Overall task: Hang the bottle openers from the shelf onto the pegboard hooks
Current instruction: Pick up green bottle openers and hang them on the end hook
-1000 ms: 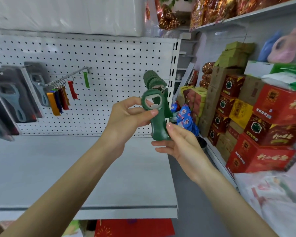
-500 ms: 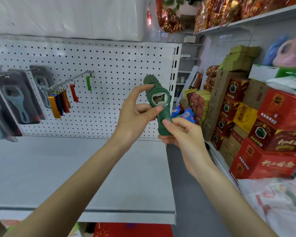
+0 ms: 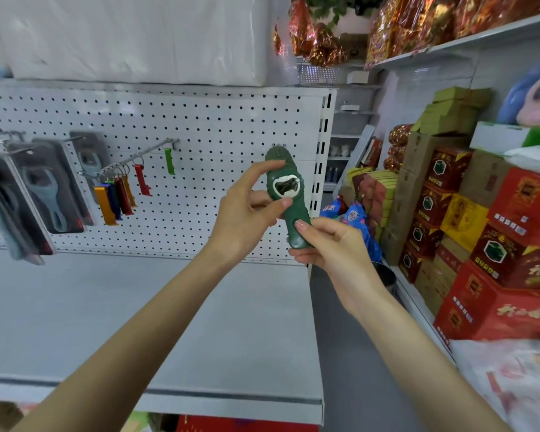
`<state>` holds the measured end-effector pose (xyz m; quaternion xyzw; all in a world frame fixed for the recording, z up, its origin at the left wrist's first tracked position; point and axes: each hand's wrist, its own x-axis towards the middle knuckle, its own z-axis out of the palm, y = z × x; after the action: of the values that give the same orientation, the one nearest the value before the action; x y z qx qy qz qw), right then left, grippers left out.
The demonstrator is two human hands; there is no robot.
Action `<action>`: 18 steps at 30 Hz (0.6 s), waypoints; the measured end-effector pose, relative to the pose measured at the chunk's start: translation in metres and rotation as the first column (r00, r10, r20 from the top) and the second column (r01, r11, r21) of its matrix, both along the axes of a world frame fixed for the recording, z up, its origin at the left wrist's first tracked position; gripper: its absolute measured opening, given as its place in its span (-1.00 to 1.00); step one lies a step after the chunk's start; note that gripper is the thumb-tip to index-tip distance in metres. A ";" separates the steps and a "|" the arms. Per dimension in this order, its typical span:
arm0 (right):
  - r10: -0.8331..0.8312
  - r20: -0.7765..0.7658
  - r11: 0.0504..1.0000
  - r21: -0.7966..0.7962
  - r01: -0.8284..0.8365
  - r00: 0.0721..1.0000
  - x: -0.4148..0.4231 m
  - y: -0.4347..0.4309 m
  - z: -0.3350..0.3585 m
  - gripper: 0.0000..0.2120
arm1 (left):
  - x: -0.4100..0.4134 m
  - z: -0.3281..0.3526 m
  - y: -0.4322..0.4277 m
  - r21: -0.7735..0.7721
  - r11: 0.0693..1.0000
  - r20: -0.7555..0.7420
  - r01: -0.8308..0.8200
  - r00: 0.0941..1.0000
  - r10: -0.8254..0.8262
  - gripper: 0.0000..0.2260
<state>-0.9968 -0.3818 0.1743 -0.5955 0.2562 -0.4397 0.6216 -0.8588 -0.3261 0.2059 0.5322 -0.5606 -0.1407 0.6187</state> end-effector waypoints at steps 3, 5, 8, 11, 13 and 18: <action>0.005 0.003 1.000 0.018 -0.005 1.000 0.002 -0.002 -0.005 -0.91 | 0.001 -0.003 -0.003 0.019 0.999 0.038 -0.034 0.999 0.033 -0.61; 0.003 -0.005 1.000 0.026 -0.003 1.000 0.003 -0.004 -0.006 -0.90 | 0.002 -0.005 -0.003 0.028 0.999 0.046 -0.038 0.998 0.036 -0.60; -0.009 -0.023 1.000 0.026 0.009 1.000 0.003 -0.007 -0.006 -0.88 | 0.004 -0.006 -0.006 0.029 0.998 0.060 -0.050 0.997 0.048 -0.58; -0.022 -0.038 0.999 0.029 0.023 0.999 0.004 -0.011 -0.007 -0.89 | 0.005 -0.008 -0.009 0.022 0.998 0.079 -0.065 0.995 0.064 -0.57; -0.022 -0.053 0.999 0.030 0.023 0.998 0.004 -0.015 -0.007 -0.89 | 0.006 -0.010 -0.010 0.014 0.996 0.118 -0.089 0.989 0.087 -0.56; -0.023 -0.088 1.000 0.008 0.024 0.996 0.001 -0.024 -0.010 -0.89 | 0.011 -0.014 -0.010 0.016 0.990 0.183 -0.139 0.974 0.134 -0.53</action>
<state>-0.9954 -0.4053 0.1646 -0.6083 0.2925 -0.4191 0.6072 -0.8483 -0.3358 0.1924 0.5888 -0.5748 -0.0568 0.5654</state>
